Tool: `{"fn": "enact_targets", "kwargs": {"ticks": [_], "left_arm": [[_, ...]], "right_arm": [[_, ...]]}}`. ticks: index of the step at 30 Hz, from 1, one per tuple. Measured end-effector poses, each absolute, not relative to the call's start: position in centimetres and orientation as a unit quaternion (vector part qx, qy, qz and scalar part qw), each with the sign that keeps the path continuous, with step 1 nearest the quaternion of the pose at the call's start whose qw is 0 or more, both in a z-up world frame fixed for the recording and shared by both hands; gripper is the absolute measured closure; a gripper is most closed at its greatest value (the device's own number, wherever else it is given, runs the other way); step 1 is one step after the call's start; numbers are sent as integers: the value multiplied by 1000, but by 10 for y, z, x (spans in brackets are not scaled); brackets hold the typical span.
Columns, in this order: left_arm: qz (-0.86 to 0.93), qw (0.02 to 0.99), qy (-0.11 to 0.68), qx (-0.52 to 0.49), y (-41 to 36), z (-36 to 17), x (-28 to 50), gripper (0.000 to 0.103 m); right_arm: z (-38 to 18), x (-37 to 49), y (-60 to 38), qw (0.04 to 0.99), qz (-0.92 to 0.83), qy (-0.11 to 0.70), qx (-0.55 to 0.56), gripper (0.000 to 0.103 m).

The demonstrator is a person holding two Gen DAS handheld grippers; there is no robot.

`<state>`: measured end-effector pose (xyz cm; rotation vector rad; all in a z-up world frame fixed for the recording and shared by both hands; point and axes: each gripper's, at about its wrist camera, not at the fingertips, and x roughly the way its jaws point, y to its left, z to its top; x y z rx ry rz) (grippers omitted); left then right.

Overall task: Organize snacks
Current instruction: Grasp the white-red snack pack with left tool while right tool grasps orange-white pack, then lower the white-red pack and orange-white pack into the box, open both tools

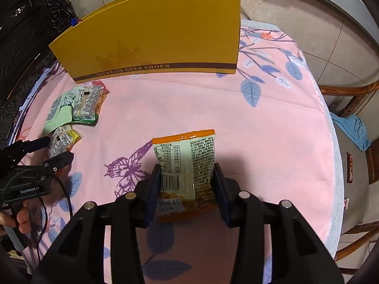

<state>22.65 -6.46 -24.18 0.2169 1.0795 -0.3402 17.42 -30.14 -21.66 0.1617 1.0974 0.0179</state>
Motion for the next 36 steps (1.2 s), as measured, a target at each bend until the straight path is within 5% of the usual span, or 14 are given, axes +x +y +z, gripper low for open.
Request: {"fn": "enact_targets", "kwargs": {"ticks": [3, 6, 16, 36], "left_arm": [[-176, 838, 505, 112, -69, -238, 221, 42], [-177, 837, 506, 112, -70, -237, 218, 48], [-185, 847, 491, 90, -65, -212, 198, 50], [-182, 915, 358, 29, -101, -90, 274, 50]], "right_arm": [[-217, 174, -301, 851, 10, 520, 74, 60], [-216, 171, -300, 850, 12, 521, 73, 60], [-206, 157, -291, 852, 33, 516, 85, 61], [-87, 242, -298, 929, 34, 361, 69, 61]]}}
